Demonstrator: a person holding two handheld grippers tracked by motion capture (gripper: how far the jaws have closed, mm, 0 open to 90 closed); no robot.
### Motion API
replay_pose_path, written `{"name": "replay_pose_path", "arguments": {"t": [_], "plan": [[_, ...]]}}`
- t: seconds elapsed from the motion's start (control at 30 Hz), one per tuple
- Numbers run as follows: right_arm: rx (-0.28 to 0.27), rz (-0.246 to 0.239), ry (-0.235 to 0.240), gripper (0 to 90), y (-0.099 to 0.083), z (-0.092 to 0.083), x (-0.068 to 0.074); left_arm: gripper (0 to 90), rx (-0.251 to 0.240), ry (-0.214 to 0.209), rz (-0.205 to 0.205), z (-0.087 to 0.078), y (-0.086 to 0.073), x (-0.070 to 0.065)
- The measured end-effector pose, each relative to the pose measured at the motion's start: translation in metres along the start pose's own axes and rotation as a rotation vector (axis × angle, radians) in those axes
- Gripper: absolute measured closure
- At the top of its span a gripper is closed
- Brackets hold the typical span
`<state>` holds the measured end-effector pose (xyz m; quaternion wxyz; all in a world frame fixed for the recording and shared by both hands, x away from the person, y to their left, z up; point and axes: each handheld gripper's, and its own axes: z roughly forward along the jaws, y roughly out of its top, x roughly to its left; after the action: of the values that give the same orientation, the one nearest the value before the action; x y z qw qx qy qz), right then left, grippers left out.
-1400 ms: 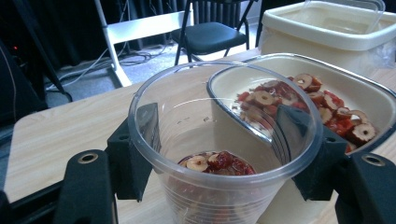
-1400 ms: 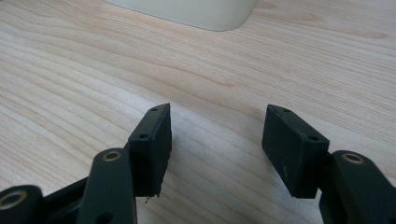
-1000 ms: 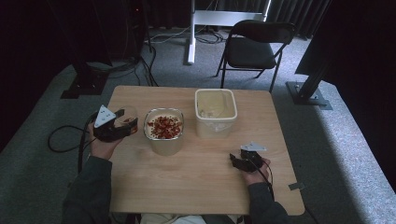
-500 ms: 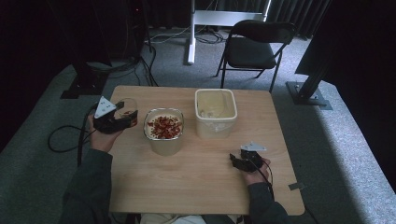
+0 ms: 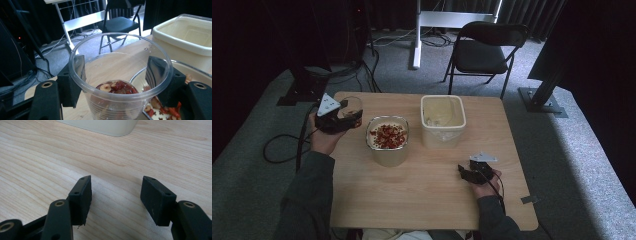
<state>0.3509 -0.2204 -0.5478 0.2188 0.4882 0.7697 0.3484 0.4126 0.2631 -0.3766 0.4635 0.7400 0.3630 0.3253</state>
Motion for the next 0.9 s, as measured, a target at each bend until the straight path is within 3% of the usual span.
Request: {"name": "replay_pose_path", "arguments": {"t": [0.23,0.57,0.9], "plan": [[0.0,0.0,0.0,41.7,0.0,0.0,0.0,33.2,0.023,0.013,0.051,0.005,0.015,-0.005],[-0.001,-0.001,0.0,41.7,0.0,0.0,0.0,33.3,0.089,0.052,0.183,0.013,0.03,-0.016],[-0.001,-0.001,-0.001,41.7,0.0,0.0,0.0,33.3,0.162,0.073,0.313,0.021,0.031,-0.028]]}}
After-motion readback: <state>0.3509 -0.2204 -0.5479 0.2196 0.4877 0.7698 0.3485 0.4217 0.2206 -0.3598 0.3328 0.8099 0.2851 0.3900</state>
